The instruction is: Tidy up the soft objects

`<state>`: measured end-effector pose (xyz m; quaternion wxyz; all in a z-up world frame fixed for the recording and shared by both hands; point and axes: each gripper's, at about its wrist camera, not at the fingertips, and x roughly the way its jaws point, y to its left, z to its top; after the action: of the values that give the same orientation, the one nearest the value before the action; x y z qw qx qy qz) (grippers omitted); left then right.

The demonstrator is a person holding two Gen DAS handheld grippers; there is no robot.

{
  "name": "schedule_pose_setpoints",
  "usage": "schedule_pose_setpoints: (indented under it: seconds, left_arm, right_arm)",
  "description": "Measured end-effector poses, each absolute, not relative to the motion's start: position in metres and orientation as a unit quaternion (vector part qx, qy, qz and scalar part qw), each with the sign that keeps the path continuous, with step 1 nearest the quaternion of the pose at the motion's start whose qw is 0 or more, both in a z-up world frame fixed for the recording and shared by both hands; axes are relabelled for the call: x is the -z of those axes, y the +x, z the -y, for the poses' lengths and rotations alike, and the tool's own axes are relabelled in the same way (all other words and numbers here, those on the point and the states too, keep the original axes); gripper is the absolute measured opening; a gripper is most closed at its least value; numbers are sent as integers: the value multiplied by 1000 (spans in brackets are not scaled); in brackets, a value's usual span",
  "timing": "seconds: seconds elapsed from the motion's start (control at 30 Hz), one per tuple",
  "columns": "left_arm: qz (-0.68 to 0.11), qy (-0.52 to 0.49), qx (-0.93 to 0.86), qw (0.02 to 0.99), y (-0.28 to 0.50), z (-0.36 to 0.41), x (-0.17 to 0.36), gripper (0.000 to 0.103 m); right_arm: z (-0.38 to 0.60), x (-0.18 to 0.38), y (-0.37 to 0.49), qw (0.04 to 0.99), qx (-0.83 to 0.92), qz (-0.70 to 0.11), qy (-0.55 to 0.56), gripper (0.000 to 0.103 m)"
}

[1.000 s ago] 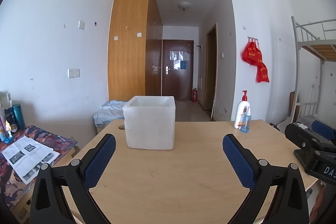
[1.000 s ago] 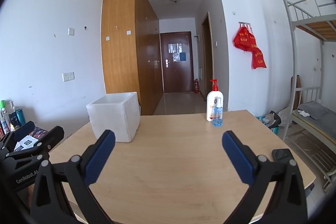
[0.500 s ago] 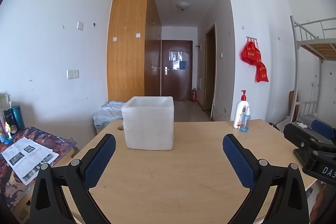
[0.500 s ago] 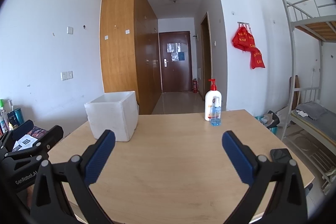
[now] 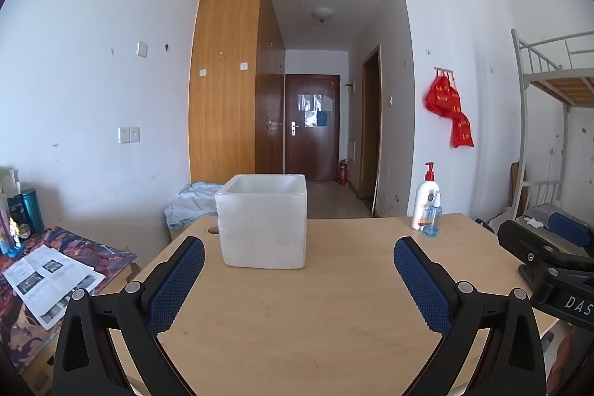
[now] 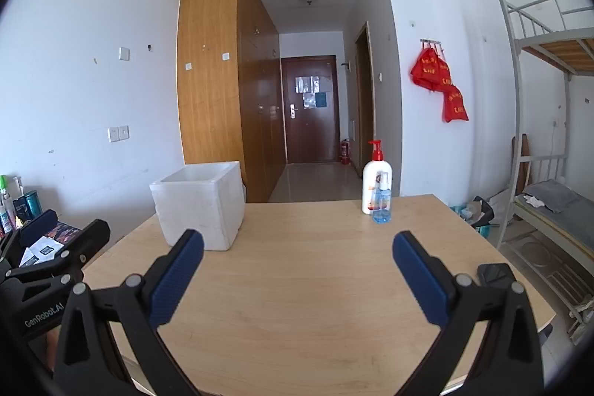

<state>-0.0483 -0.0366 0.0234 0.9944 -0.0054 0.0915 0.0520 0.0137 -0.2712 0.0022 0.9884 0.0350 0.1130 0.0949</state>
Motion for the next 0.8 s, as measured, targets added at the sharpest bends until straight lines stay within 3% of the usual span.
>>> schedule_pose_setpoints:
  seconds: [0.8]
  left_arm:
    - [-90,-3,-61,994,-48,40,-23,102]
  right_arm:
    - [271,-5,14,988,-97,-115,35,103]
